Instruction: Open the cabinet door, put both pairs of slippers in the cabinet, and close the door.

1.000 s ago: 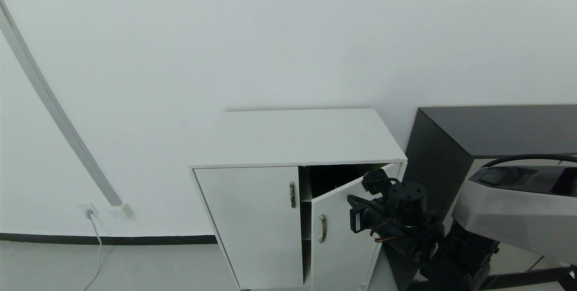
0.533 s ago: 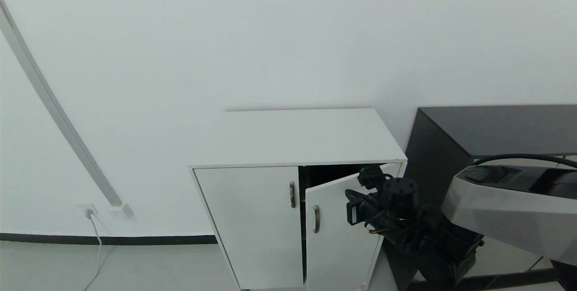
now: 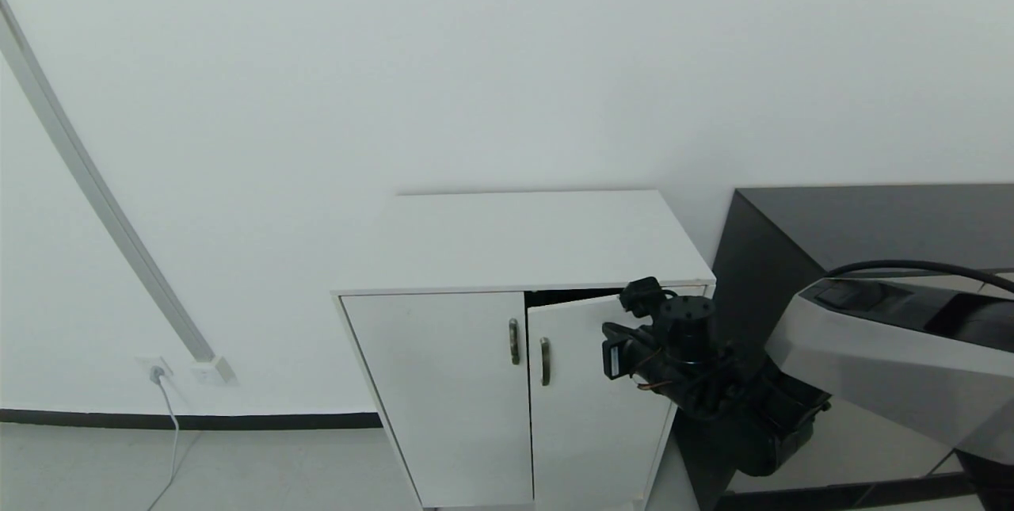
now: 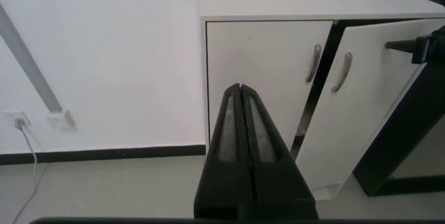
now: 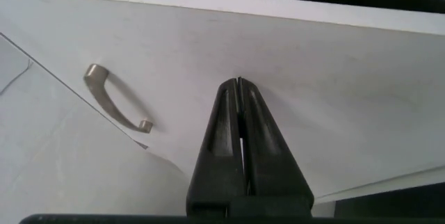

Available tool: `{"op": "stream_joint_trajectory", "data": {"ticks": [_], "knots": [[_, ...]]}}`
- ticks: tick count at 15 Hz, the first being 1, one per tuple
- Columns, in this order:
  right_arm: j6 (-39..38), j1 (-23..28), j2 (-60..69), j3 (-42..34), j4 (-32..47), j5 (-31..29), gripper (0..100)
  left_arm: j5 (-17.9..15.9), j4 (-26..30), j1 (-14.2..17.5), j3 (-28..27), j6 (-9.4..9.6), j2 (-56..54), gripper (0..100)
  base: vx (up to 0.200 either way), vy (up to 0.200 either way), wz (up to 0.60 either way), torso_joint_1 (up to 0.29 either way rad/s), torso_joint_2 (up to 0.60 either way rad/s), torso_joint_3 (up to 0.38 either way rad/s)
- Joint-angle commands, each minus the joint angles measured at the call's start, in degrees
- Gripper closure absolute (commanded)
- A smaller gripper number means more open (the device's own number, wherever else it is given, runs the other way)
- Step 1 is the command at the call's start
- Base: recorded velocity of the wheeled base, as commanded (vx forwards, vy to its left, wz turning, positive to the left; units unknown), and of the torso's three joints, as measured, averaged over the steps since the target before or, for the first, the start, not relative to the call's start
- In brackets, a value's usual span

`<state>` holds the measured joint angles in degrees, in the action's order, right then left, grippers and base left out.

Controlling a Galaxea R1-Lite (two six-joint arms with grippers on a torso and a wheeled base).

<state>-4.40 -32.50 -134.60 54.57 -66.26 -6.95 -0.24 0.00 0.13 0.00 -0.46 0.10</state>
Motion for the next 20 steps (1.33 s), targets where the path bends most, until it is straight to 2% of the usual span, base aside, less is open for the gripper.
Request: {"op": "stream_joint_trajectory", "data": {"ticks": [1,15,20], "knots": [[0.0,0.1,-0.8,1.7,0.3,-0.1,100,0.0,0.0,0.0,0.0,-0.06,0.0,100,0.000,0.000,0.00,0.000,0.00,0.000],[0.0,2.0,-3.7,7.8,2.4,-0.1,100,0.0,0.0,0.0,0.0,0.02,0.0,100,0.000,0.000,0.00,0.000,0.00,0.000],[0.0,2.2,-3.5,7.7,3.0,-0.1,100,0.0,0.0,0.0,0.0,-0.06,0.0,100,0.000,0.000,0.00,0.000,0.00,0.000]]}}
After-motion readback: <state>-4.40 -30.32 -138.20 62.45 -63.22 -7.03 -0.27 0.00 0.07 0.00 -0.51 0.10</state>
